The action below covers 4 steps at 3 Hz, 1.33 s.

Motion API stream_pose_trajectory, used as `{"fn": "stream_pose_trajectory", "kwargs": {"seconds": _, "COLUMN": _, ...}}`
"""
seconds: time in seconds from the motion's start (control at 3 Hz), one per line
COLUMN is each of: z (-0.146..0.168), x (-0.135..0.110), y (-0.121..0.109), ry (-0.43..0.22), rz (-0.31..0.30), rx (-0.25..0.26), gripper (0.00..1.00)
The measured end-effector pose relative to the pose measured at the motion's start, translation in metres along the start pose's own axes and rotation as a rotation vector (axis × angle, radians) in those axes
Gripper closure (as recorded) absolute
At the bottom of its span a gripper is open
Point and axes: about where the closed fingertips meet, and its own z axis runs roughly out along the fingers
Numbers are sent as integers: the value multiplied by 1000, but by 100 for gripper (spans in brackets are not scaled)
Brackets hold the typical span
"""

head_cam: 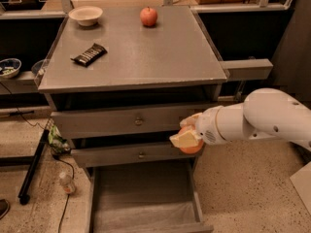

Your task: Place orange into bottom drawer

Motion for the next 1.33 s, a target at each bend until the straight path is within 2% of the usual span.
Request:
{"fn": "stream_pose_trajectory", "kwargs": {"seconds": 0.33, "z": 7, "x": 3, "y": 6, "ry": 11, "rz": 9, "rx": -7, "gripper": 100}}
{"fn": "stream_pose_trajectory", "kwargs": {"seconds": 0.67, "z": 28, "x": 10, "y": 11, "ry": 8, "rz": 8, "rx": -25, "gripper": 100}}
{"fn": "stream_pose_trajectory", "kwargs": {"seconds": 1.33, "z": 71, "x": 24, "y": -1, "ry": -34, "rz": 51, "rx": -53, "gripper": 100}}
